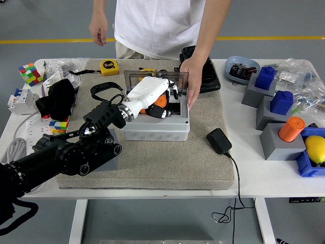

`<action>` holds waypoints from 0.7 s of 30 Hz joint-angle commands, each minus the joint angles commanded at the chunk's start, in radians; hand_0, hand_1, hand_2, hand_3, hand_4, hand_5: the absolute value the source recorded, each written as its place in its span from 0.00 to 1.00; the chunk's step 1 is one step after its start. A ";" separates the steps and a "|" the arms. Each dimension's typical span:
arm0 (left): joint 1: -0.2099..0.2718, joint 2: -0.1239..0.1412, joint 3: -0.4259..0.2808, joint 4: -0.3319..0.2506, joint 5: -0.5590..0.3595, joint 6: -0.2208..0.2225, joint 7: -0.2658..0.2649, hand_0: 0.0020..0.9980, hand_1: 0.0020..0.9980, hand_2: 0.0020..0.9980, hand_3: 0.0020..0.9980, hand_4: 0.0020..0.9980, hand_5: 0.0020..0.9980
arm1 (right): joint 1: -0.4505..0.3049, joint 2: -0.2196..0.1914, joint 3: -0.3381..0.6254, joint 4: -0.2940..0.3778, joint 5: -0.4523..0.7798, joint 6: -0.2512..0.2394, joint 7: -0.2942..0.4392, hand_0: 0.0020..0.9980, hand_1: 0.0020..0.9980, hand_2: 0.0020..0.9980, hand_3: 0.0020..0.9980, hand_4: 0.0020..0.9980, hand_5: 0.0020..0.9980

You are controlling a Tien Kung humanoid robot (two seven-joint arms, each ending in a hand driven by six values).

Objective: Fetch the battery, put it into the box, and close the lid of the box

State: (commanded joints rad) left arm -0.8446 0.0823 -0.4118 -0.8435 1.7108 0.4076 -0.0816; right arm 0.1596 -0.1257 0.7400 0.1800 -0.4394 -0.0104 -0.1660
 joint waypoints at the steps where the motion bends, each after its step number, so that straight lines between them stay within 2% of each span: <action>1: 0.000 0.000 0.000 0.000 0.000 0.000 0.000 0.39 0.42 0.41 0.54 0.94 0.00 | 0.000 0.000 0.001 0.000 -0.001 0.000 0.000 0.65 0.67 0.69 0.58 0.96 0.55; 14: -0.001 0.000 0.000 -0.002 -0.007 0.001 0.003 0.37 0.42 0.41 0.54 0.95 0.00 | 0.002 0.000 0.001 0.000 0.001 0.001 0.001 0.65 0.67 0.69 0.58 0.96 0.55; 21: 0.002 -0.010 -0.006 -0.012 -0.074 0.016 -0.046 0.37 0.42 0.41 0.54 0.95 0.00 | 0.003 0.001 -0.002 0.000 0.003 0.002 0.002 0.65 0.67 0.69 0.58 0.96 0.55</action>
State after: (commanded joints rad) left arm -0.8423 0.0725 -0.4180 -0.8554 1.6372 0.4238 -0.1281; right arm 0.1624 -0.1249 0.7379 0.1800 -0.4367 -0.0088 -0.1645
